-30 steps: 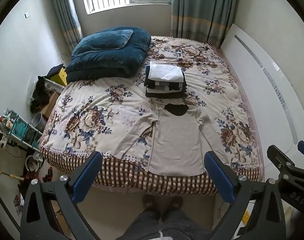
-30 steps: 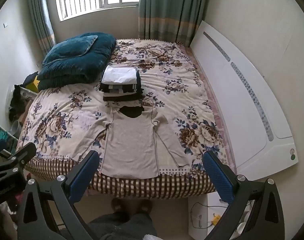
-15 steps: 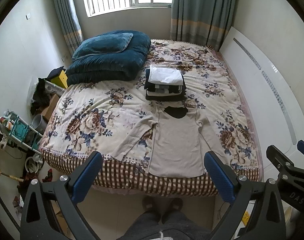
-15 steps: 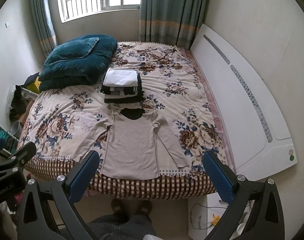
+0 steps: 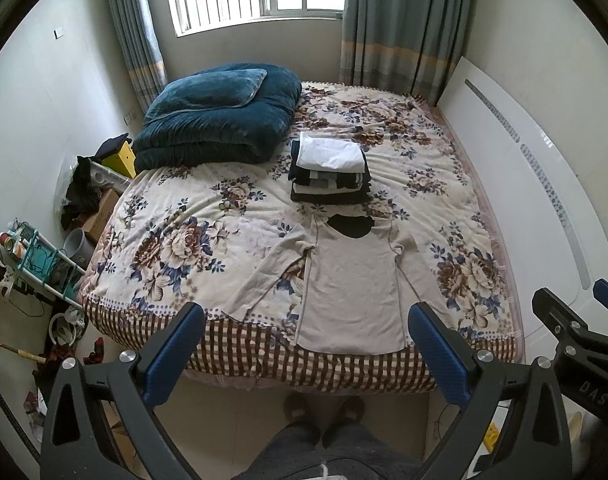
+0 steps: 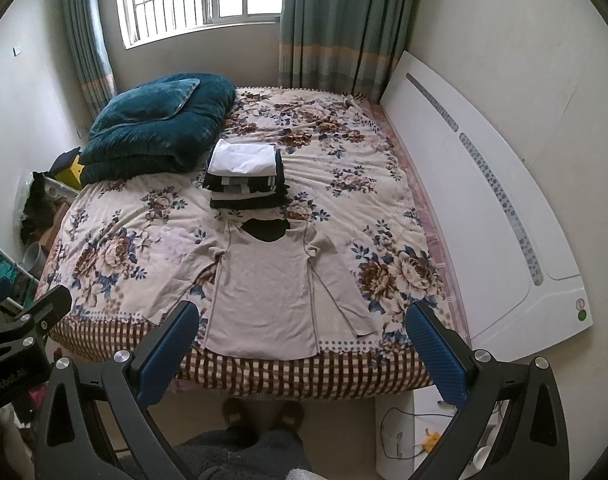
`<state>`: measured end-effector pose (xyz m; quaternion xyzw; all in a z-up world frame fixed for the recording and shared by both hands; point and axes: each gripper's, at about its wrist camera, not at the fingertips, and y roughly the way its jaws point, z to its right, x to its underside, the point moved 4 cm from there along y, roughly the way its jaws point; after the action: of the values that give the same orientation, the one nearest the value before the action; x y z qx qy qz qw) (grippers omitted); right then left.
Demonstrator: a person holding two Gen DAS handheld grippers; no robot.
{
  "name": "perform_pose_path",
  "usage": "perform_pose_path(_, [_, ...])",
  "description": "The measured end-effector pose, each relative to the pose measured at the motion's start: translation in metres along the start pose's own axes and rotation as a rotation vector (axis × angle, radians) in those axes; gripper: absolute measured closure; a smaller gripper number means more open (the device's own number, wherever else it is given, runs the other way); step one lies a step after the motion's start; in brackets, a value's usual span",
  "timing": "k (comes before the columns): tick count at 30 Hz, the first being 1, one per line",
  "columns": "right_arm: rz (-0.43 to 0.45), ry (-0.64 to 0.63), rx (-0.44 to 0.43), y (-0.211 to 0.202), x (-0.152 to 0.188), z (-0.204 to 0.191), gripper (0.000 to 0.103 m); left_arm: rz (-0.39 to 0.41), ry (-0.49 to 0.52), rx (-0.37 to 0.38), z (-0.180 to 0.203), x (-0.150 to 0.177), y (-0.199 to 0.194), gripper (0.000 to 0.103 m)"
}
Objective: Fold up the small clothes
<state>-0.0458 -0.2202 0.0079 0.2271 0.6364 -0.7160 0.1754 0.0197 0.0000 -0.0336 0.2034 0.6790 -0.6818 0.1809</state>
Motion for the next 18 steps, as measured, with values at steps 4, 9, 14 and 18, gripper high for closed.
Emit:
perform_pose_path(4, [0.004, 0.0, -0.001, -0.005, -0.003, 0.0, 0.0, 0.004, -0.001, 0.001, 0.0, 0.0, 0.0, 0.0])
perform_pose_path(9, [0.008, 0.0, -0.002, -0.009, -0.011, 0.0, 0.0, 0.009, -0.001, 0.0, 0.006, -0.02, -0.003, 0.0])
perform_pose_path(14, [0.011, -0.003, -0.003, -0.027, -0.041, -0.007, 0.0, 0.011, -0.001, 0.003, 0.006, -0.021, -0.004, 0.0])
perform_pose_path(18, [0.014, -0.002, -0.002, -0.027, -0.039, -0.006, 0.0, 0.016, -0.002, 0.004, 0.005, -0.018, -0.005, 0.0])
